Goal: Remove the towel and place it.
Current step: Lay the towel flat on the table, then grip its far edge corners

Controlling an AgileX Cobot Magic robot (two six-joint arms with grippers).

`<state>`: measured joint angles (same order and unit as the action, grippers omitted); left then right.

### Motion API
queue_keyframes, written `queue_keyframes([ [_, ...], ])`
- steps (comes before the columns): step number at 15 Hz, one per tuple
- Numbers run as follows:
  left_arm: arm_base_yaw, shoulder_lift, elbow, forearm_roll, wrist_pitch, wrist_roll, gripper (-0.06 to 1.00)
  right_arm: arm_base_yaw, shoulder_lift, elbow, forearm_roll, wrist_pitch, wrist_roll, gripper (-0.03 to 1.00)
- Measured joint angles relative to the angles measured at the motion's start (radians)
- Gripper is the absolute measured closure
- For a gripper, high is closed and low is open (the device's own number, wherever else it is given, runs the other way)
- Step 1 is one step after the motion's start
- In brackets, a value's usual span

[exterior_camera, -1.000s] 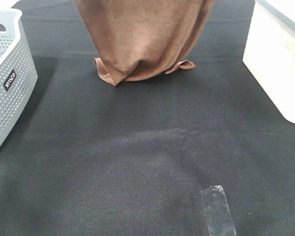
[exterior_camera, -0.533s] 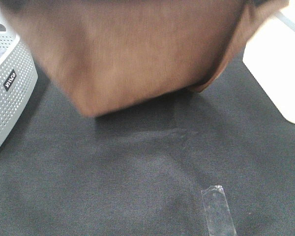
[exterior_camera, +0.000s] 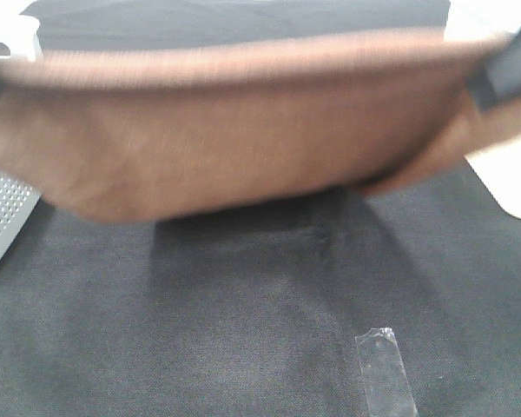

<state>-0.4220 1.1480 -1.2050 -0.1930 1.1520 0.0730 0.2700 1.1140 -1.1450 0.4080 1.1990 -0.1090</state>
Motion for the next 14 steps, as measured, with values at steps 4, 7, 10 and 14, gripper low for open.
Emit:
queue_keyframes([
  [4,-0.002,-0.076,0.147,-0.099,-0.003,0.025,0.94,0.000,-0.119,0.157,0.018,-0.002,0.017,0.97],
  [7,-0.002,-0.083,0.263,-0.156,-0.006,0.049,0.94,0.000,-0.164,0.273,0.031,-0.003,0.016,0.97],
  [10,-0.002,-0.083,0.364,-0.186,-0.009,0.050,0.94,0.000,-0.165,0.402,0.051,-0.013,0.013,0.97],
  [14,-0.002,-0.044,0.377,-0.196,-0.008,0.050,0.94,0.000,-0.118,0.499,0.061,-0.079,-0.027,0.97],
])
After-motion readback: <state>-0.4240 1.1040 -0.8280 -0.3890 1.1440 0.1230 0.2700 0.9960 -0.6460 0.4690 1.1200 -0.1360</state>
